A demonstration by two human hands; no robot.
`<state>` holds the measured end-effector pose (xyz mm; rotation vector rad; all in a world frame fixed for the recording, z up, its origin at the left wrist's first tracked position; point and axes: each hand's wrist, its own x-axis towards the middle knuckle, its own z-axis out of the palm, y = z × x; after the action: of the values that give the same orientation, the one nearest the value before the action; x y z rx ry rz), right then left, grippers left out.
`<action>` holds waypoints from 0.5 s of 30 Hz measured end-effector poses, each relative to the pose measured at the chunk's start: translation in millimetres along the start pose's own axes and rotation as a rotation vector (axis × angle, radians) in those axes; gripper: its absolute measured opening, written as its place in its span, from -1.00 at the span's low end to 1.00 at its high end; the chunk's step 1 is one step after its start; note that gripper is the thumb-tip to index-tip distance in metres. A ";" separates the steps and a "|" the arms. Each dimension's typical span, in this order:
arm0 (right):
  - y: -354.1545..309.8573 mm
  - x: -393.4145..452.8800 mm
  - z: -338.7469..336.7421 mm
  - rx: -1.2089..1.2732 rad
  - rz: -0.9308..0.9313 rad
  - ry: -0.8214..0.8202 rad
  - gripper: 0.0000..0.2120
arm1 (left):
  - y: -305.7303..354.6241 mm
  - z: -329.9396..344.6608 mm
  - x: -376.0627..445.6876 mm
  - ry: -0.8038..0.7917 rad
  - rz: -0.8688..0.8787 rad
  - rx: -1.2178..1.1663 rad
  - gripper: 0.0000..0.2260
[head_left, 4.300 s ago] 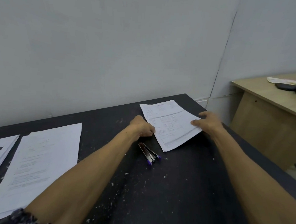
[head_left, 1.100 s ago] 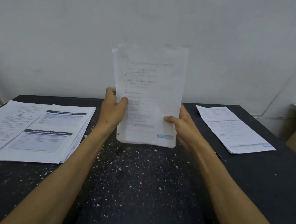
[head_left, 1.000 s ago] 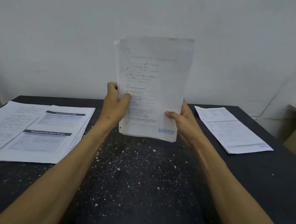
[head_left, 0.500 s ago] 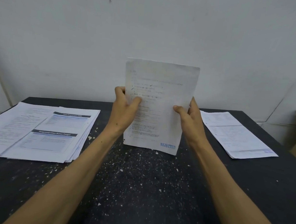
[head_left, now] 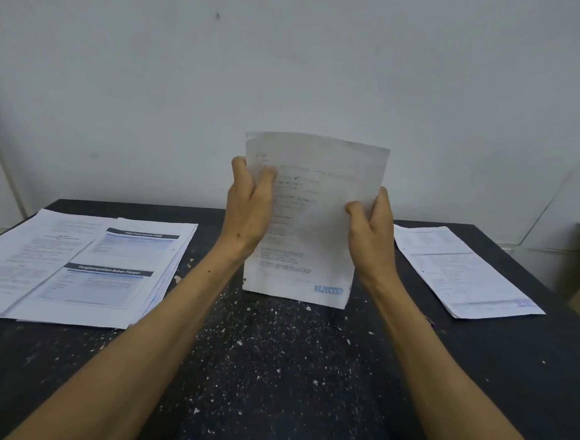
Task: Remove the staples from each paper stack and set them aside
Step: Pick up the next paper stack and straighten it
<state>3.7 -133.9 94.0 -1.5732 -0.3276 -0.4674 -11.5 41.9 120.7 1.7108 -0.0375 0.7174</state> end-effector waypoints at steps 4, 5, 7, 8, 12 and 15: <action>0.4 -1.7 -2.0 0.004 0.006 -0.009 -0.86 | 3.2 0.2 -1.2 0.003 -0.010 0.001 -0.82; -0.9 -0.6 -2.6 -0.003 0.002 -0.009 -0.87 | 4.2 -0.5 0.0 0.000 -0.011 0.001 -0.80; -4.8 1.5 -3.1 -0.015 -0.016 0.001 -0.88 | 6.7 -0.8 2.1 -0.015 -0.011 -0.010 -0.74; -7.5 2.5 -3.1 -0.013 -0.027 0.010 -0.86 | 8.5 -0.7 2.9 -0.012 -0.022 -0.032 -0.69; -17.1 3.4 -3.0 0.000 -0.130 0.034 -0.57 | 15.3 0.7 4.7 0.064 -0.054 -0.097 -0.36; -25.8 6.1 -3.4 -0.078 -0.263 0.026 -0.32 | 20.1 2.6 10.2 0.150 -0.092 -0.127 -0.36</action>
<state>-3.7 -136.2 119.6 -1.6051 -0.5047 -0.7109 -10.0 37.4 142.8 1.5242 0.0976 0.7561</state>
